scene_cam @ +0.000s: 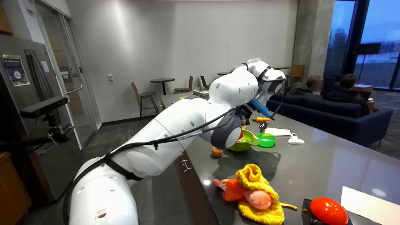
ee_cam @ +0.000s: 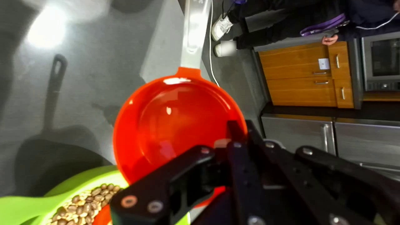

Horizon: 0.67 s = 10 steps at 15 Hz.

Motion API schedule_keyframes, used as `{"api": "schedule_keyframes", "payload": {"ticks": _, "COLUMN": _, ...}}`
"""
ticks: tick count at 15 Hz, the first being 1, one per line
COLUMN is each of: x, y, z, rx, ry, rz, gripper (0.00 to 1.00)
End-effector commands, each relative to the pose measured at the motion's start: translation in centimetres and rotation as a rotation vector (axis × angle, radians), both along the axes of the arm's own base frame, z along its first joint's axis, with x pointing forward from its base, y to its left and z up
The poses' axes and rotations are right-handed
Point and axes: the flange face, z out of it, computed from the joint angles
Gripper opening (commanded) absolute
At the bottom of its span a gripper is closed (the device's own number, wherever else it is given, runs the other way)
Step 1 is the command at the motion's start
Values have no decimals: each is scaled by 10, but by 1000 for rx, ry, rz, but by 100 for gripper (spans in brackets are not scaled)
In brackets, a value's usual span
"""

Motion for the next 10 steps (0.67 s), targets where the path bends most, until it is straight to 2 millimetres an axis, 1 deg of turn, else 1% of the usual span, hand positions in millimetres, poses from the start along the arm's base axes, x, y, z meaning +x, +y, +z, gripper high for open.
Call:
{"api": "schedule_keyframes", "payload": {"ticks": 1, "x": 18, "y": -3, "z": -18, "rx": 113, "ry": -9, "rz": -126, "gripper": 1}}
{"api": "schedule_keyframes", "payload": {"ticks": 2, "x": 24, "y": -2, "z": -22, "rx": 124, "ry": -20, "rz": -169, "gripper": 1}}
{"api": "schedule_keyframes", "payload": {"ticks": 5, "x": 44, "y": -1, "z": -39, "rx": 77, "ry": -53, "rz": -314, "gripper": 1}}
{"api": "schedule_keyframes", "payload": {"ticks": 8, "x": 50, "y": 3, "z": -49, "rx": 23, "ry": -36, "rz": -396, "gripper": 1}}
{"api": "schedule_keyframes", "payload": {"ticks": 10, "x": 52, "y": 11, "z": -51, "rx": 0, "ry": -15, "rz": -430, "gripper": 1}}
